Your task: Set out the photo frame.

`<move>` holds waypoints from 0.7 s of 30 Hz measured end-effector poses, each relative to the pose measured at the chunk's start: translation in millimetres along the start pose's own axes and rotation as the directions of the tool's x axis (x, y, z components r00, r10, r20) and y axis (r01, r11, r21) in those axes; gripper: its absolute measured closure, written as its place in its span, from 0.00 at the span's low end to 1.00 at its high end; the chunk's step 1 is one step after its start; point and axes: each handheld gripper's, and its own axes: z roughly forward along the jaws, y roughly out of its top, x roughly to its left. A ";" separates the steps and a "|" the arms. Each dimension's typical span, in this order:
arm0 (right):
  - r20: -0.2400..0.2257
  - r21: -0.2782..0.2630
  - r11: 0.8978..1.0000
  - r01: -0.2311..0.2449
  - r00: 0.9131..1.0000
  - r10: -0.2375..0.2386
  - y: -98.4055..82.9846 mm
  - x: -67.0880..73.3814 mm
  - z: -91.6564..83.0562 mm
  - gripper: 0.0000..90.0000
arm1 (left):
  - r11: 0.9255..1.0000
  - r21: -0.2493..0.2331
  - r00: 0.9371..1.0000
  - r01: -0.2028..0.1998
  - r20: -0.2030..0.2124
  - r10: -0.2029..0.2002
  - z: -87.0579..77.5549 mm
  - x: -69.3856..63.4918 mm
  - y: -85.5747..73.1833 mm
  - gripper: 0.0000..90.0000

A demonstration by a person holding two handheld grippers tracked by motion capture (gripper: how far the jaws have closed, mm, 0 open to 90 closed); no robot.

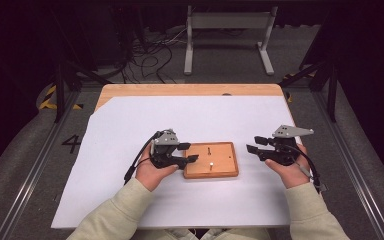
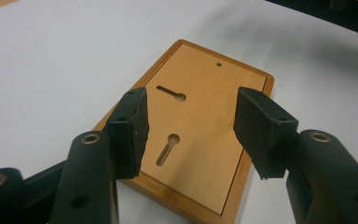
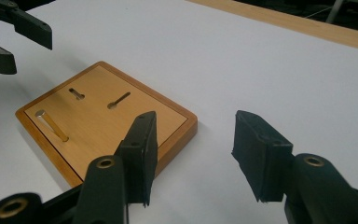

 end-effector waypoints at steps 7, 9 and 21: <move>-0.005 0.021 1.000 -0.003 1.000 0.003 -1.5 0.6 3.2 0.56 | 1.000 -0.008 0.999 -0.023 0.047 0.023 14.4 -10.5 3.5 0.49; -0.004 0.025 1.000 -0.003 1.000 0.004 -1.6 0.7 3.2 0.56 | 1.000 -0.004 0.998 -0.025 0.063 0.025 18.2 -12.5 3.8 0.50; -0.008 0.025 1.000 -0.009 1.000 0.009 -3.0 0.9 3.3 0.56 | 0.997 0.037 0.993 -0.061 0.107 0.057 44.3 -21.1 -0.2 0.55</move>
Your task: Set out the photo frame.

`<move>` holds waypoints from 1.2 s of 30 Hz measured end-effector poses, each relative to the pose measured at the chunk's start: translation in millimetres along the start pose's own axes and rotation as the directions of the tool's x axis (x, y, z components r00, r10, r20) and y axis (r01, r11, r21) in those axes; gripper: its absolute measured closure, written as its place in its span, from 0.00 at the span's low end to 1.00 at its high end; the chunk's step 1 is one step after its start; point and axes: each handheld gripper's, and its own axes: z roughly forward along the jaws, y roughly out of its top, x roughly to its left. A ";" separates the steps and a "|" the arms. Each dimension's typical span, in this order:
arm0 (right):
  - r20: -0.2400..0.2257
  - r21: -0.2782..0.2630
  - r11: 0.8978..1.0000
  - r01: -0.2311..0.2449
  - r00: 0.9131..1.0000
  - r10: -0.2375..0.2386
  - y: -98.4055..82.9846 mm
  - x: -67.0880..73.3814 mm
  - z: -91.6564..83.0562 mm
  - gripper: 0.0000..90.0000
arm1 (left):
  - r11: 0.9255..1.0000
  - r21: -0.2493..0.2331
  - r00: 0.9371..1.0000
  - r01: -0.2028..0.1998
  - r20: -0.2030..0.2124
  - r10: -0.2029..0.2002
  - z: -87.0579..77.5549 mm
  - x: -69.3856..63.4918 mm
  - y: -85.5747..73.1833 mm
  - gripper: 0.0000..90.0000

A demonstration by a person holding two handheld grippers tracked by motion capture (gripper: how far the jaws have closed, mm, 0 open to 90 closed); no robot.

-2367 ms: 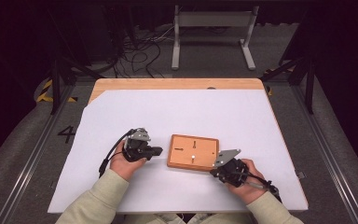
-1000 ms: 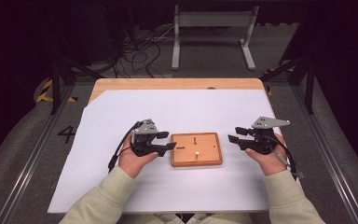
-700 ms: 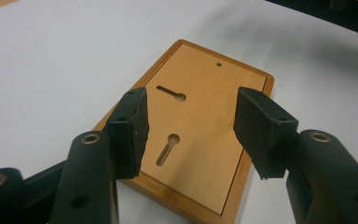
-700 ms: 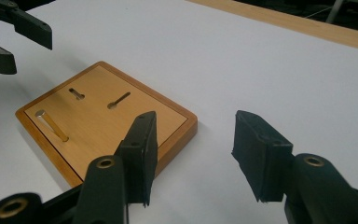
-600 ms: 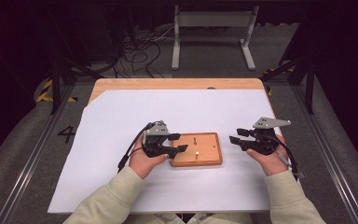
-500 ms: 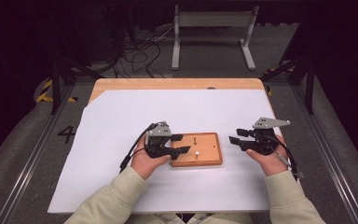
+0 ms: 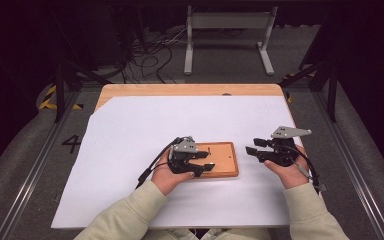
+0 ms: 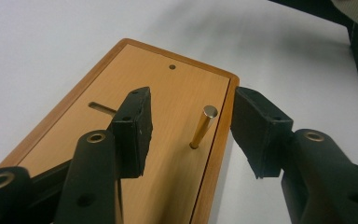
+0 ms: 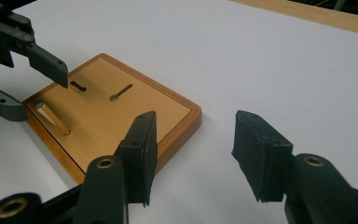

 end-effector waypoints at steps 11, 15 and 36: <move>-0.015 0.020 1.000 -0.013 1.000 0.013 -3.1 0.8 0.7 0.58 | 0.998 0.042 0.999 -0.038 0.022 0.037 21.5 -2.5 -4.2 0.84; -0.016 0.022 1.000 -0.018 1.000 0.018 -3.6 0.9 0.1 0.58 | 0.994 0.055 0.995 -0.097 0.008 0.096 21.4 -4.5 -4.1 0.92; -0.016 0.025 1.000 0.000 1.000 0.001 -3.2 3.3 1.3 0.58 | 0.944 0.095 0.944 -0.317 -0.061 0.323 19.8 -18.0 -5.6 0.93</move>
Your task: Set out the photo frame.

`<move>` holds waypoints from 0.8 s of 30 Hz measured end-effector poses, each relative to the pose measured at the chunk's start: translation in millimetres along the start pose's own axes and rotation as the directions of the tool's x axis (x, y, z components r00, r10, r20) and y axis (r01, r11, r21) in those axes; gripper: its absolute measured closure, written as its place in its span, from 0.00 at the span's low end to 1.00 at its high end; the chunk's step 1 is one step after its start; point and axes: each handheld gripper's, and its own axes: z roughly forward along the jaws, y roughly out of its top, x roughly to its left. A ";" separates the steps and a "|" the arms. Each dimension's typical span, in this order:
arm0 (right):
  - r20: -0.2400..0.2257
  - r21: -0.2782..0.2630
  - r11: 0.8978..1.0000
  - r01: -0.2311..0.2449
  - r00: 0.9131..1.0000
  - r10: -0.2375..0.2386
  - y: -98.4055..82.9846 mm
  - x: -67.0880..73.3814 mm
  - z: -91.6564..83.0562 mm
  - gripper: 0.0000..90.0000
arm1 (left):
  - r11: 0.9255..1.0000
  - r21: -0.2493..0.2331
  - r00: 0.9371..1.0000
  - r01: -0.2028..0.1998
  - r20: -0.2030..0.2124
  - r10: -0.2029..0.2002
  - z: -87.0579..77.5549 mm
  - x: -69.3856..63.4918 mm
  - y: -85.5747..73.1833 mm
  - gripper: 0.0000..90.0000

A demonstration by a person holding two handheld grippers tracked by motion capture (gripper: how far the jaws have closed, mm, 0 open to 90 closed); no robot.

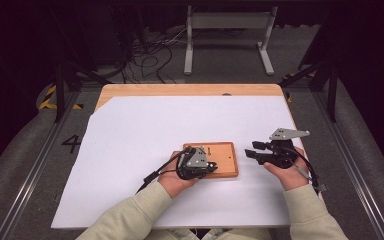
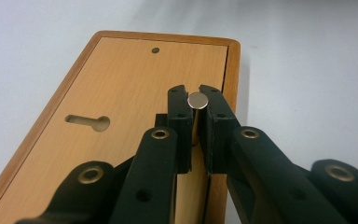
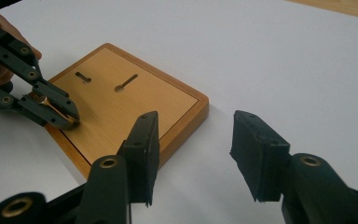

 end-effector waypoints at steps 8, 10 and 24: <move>-0.004 0.008 1.000 -0.005 1.000 0.005 0.1 1.0 0.8 0.56 | 0.985 0.026 0.982 -0.169 -0.082 0.171 -2.8 -16.7 1.7 0.93; 0.011 0.011 1.000 -0.001 1.000 0.001 0.5 1.4 0.9 0.55 | 0.981 0.032 0.976 -0.193 -0.093 0.195 -3.1 -19.4 1.9 0.93; -0.035 0.026 1.000 -0.012 0.999 0.013 7.5 6.7 6.2 0.48 | 0.957 0.055 0.942 -0.286 -0.168 0.291 -3.6 -35.1 -0.2 0.93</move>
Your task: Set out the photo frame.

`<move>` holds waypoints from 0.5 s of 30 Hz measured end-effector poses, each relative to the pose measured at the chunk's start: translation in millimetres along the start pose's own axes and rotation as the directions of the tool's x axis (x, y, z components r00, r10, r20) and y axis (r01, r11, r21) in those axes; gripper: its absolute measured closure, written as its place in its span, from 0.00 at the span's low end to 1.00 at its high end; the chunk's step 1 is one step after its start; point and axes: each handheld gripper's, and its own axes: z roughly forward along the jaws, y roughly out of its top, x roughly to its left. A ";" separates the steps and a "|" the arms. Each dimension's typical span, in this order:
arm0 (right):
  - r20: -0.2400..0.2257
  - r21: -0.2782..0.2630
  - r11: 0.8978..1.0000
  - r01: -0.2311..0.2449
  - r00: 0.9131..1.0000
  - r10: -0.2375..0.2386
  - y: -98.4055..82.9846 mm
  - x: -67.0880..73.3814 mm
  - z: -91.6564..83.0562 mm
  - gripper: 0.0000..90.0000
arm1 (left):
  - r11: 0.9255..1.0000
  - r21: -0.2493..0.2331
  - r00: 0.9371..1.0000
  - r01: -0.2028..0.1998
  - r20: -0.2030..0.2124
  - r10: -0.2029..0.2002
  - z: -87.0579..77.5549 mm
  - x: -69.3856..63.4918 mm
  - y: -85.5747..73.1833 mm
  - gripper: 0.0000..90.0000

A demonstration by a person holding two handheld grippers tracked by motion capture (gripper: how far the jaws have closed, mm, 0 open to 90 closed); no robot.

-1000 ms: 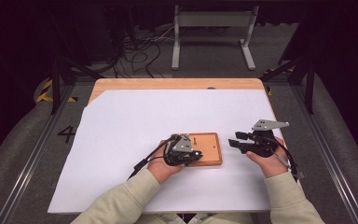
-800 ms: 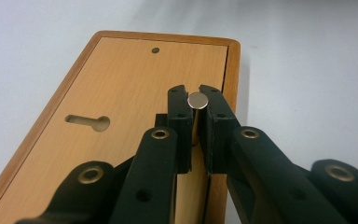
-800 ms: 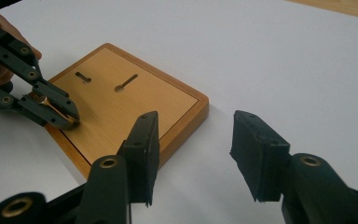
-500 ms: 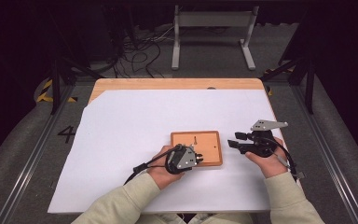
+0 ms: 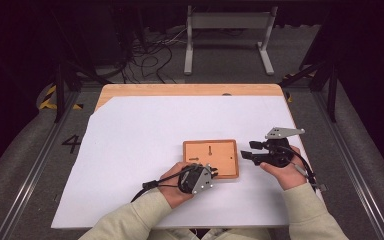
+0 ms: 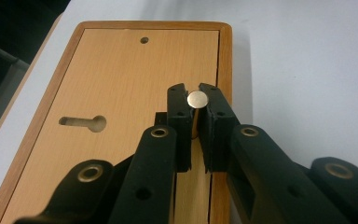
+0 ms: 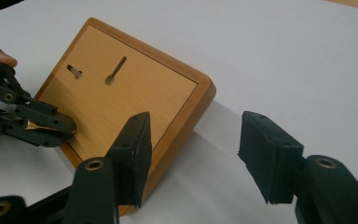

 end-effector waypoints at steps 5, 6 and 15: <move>-0.021 0.049 0.999 -0.009 1.000 0.010 9.1 -3.3 7.9 0.42 | 1.000 -0.003 1.000 0.013 -0.001 -0.013 0.3 -0.3 -0.5 0.93; -0.021 0.049 0.999 -0.009 1.000 0.010 9.1 -3.3 7.9 0.42 | 1.000 -0.003 1.000 0.013 -0.001 -0.013 0.3 -0.3 -0.5 0.93; -0.112 0.239 0.970 -0.035 0.992 0.063 28.3 -9.2 50.7 0.27 | 1.000 -0.007 1.000 0.007 -0.008 -0.007 0.5 -1.9 -0.7 0.93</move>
